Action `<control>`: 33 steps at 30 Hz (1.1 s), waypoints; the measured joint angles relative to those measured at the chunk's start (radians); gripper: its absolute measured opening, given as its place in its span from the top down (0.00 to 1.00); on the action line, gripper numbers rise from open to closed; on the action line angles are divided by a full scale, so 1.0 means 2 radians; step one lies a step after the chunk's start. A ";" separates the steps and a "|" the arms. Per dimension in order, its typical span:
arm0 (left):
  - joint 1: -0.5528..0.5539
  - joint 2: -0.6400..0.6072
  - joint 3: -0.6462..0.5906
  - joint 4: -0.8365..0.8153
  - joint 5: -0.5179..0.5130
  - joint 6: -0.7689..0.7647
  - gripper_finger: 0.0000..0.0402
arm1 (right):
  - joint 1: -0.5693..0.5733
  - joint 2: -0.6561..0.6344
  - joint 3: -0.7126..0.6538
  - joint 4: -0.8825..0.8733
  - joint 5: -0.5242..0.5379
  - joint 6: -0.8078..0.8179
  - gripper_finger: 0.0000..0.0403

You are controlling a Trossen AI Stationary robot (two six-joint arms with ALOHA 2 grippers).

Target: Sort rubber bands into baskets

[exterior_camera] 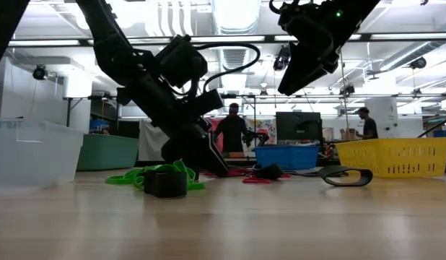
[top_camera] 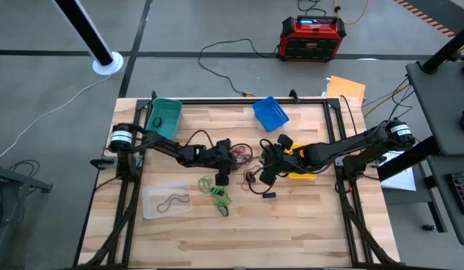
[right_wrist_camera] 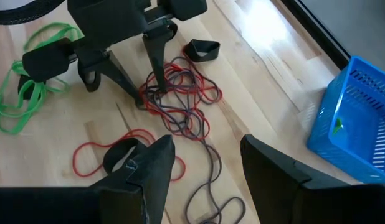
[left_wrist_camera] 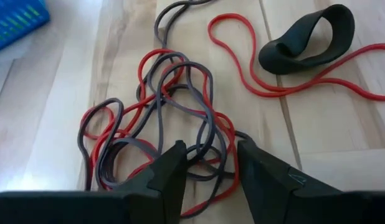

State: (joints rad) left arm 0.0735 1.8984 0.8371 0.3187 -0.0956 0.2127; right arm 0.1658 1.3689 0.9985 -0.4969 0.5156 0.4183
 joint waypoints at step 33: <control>0.036 -0.011 0.000 -0.030 0.044 0.067 0.68 | 0.000 0.000 -0.001 -0.014 0.001 0.014 0.55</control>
State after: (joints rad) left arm 0.1463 1.8767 0.8375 0.2583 -0.0084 0.3469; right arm 0.1658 1.3685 0.9962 -0.5239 0.5167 0.4454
